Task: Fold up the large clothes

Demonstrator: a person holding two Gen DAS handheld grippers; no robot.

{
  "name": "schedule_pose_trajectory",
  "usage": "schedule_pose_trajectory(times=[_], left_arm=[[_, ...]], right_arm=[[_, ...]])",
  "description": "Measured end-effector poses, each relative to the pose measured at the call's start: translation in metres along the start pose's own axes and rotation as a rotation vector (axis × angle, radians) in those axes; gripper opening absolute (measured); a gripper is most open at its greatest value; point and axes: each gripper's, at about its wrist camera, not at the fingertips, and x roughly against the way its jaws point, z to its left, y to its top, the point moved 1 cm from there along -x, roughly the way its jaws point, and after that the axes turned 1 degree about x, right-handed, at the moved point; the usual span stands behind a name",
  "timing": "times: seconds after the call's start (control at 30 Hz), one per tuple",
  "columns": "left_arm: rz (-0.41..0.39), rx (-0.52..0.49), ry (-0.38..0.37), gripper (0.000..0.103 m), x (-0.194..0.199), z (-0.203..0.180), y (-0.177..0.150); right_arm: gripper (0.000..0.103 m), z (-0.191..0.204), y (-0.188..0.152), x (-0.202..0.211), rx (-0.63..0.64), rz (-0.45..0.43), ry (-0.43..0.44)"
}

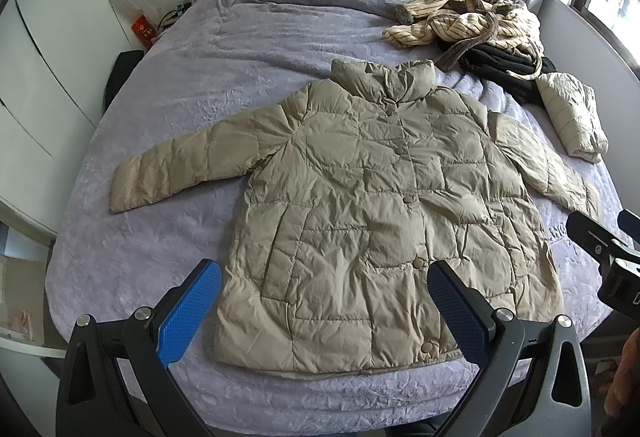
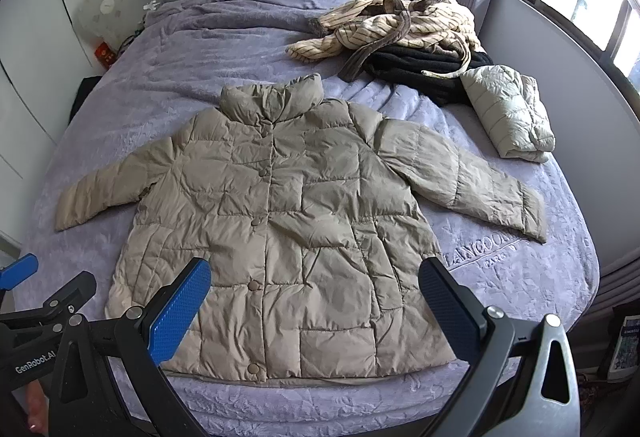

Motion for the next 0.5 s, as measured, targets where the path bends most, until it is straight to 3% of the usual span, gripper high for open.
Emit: schedule_pose_trajectory(times=[0.23,0.5], left_arm=[[0.004,0.053,-0.004,0.103,-0.024,0.030,-0.002],[0.050,0.143,0.011,0.103,-0.059,0.092,-0.001]], right_arm=[[0.103,0.015,0.000,-0.013,0.014,0.053,0.022],[0.103,0.067,0.016,-0.049,0.092,0.133,0.109]])
